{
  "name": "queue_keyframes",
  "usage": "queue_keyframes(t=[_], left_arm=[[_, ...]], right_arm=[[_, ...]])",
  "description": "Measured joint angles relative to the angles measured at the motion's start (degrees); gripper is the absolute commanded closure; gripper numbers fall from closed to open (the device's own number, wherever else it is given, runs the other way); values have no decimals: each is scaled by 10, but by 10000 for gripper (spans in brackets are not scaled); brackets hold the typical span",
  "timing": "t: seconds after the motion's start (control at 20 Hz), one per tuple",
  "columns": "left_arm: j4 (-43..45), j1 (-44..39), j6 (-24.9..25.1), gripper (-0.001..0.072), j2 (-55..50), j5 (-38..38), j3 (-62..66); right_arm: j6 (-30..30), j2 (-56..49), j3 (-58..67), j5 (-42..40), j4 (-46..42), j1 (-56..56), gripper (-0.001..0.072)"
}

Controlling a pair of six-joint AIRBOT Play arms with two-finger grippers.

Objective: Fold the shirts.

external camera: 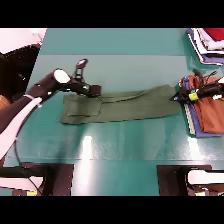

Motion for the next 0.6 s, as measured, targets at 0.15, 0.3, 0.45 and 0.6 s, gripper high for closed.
queue_keyframes(t=[0.15,0.3,0.45,0.6], left_arm=[[-7,-48,-3,680,-68,-2,65],[-10,-85,-10,680,-124,-8,120],[-11,-104,-18,680,-157,-11,148],[-9,-110,-27,680,-172,1,158]], right_arm=[[5,38,59,20,44,28,691],[16,55,121,35,98,72,691],[27,62,175,37,127,124,691],[33,64,210,24,139,173,690]])
